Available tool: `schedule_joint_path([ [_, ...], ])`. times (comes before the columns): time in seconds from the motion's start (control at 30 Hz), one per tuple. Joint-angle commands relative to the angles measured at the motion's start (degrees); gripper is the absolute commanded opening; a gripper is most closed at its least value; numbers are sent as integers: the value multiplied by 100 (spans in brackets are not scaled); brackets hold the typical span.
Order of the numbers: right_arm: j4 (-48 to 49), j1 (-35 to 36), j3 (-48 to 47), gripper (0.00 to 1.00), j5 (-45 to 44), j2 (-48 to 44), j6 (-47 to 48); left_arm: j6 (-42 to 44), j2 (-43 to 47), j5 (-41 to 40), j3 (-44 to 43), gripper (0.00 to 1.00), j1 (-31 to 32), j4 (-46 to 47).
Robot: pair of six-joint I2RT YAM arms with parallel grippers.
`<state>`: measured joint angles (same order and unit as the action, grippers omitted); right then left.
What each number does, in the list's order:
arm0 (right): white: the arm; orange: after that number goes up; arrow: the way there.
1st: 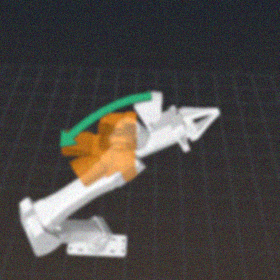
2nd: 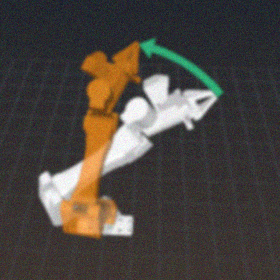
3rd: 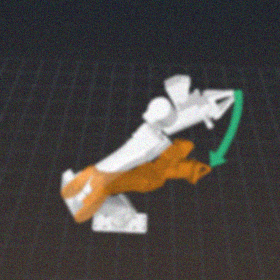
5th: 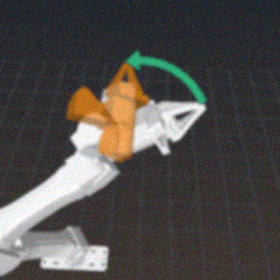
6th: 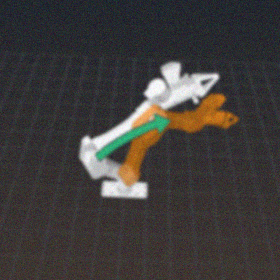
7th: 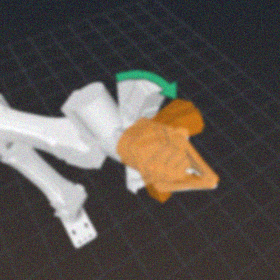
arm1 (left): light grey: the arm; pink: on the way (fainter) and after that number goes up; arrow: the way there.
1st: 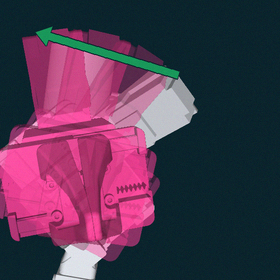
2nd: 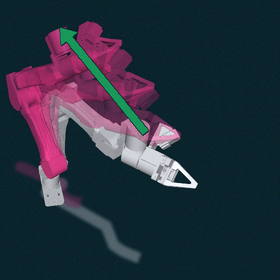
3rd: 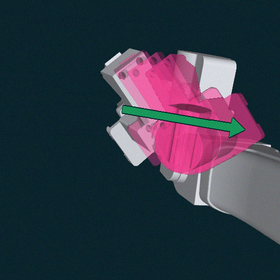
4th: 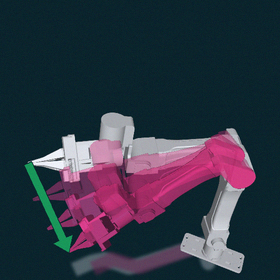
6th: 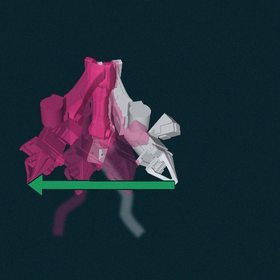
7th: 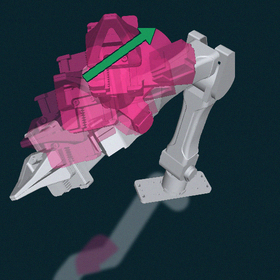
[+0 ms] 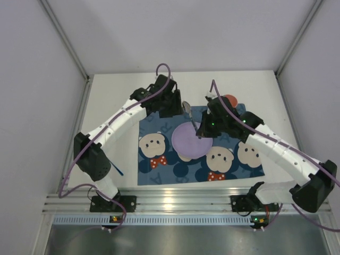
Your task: Set the dinner table for one person
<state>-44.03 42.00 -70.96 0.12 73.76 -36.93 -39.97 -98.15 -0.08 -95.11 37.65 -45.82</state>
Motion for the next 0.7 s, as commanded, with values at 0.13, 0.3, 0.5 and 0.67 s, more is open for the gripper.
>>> schedule_joint_path([
  [0.13,-1222,-638,1117,0,-873,-1003,45,525,1120,-801,833,61,-757,-454],
  [0.3,-1283,-1176,1541,0,-663,-1066,238,542,1894,-380,1758,59,-1566,-261],
  [0.5,-1152,-1457,1638,0,-654,-723,520,630,2431,-317,2435,57,-1928,-322],
  [0.67,-863,-1633,1708,0,-557,-468,634,604,2713,-396,2690,56,-1963,-401],
])
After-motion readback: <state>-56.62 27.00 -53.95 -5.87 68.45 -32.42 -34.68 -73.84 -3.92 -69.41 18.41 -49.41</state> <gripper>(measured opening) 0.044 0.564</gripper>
